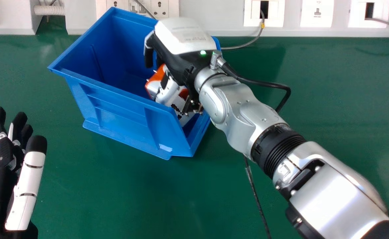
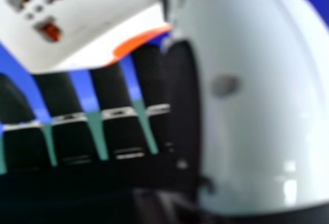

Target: Pick all objects and put in blue box

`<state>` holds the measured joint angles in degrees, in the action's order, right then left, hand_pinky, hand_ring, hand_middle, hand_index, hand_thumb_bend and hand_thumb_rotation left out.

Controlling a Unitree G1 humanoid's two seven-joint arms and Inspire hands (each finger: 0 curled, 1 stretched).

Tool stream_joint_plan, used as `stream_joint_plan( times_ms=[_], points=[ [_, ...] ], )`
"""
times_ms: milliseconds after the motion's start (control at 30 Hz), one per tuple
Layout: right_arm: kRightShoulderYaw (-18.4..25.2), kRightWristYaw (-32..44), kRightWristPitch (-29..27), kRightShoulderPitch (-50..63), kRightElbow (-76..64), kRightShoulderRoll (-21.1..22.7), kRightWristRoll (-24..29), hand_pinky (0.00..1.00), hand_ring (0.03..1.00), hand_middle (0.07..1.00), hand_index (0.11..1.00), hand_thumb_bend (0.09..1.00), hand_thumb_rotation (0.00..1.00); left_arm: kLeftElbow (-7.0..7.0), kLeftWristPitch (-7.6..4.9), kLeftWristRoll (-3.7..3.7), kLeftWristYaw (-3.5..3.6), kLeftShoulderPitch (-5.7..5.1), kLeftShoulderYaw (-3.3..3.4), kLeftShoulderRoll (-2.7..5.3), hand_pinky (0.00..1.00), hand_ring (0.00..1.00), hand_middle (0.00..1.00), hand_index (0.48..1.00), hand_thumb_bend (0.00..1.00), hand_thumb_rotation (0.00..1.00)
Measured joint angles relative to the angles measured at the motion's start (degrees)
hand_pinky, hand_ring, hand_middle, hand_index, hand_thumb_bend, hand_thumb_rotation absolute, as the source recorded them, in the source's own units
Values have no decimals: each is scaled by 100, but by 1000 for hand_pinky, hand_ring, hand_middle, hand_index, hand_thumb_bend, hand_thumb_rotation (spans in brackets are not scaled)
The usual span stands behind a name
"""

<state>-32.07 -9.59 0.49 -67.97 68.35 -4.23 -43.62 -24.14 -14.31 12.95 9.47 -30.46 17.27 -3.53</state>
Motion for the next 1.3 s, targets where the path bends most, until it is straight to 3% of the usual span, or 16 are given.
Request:
stream_joint_plan(
  times_ms=[67, 267, 367, 400, 433, 533, 667, 1133, 1300],
  points=[
    [-122, -105, 11, 0, 59, -11, -55, 289, 380, 492, 541, 508, 0, 0, -5, 1, -3, -14, -1, 34, 1000, 1000, 1000, 1000, 572, 749],
    [-191, -353, 142, 0, 151, -120, -79, 284, 379, 492, 549, 507, 0, 0, -48, -5, 6, -65, -1, 38, 1000, 1000, 1000, 1000, 557, 764],
    [-193, -409, 90, 0, 148, -106, -56, 296, 382, 495, 553, 506, 0, 0, -49, -6, -46, -64, -6, 73, 1000, 1000, 1000, 1000, 551, 767],
    [-193, -408, 58, 0, 148, -94, -53, 368, 461, 561, 608, 515, 70, 0, -48, -7, -72, -62, -10, 84, 1000, 1000, 1000, 1000, 554, 767],
    [-198, -408, 23, 0, 146, -74, -53, 368, 461, 561, 608, 515, 70, 0, -48, -13, -92, -56, -14, 88, 1000, 1000, 1000, 1000, 554, 767],
    [-228, -406, 7, 0, 118, -10, -66, 645, 746, 814, 827, 557, 353, 0, -48, -67, -106, -36, -28, 87, 1000, 1000, 1000, 1000, 577, 763],
    [-239, -395, 39, 0, 23, 19, -57, 746, 852, 905, 911, 548, 452, 4, -48, -114, -96, 22, -32, 71, 1000, 1000, 1000, 1000, 593, 764],
    [-182, -259, 257, 114, -1158, 384, -50, 841, 951, 990, 978, 416, 401, 86, -37, -68, -63, 237, -27, 18, 1000, 1000, 1000, 1000, 549, 749],
    [-173, -207, 335, 351, -1572, 573, -57, 850, 958, 995, 985, 411, 446, 112, -37, -64, -39, 271, -23, -28, 1000, 1000, 1000, 1000, 543, 755]
  ],
)
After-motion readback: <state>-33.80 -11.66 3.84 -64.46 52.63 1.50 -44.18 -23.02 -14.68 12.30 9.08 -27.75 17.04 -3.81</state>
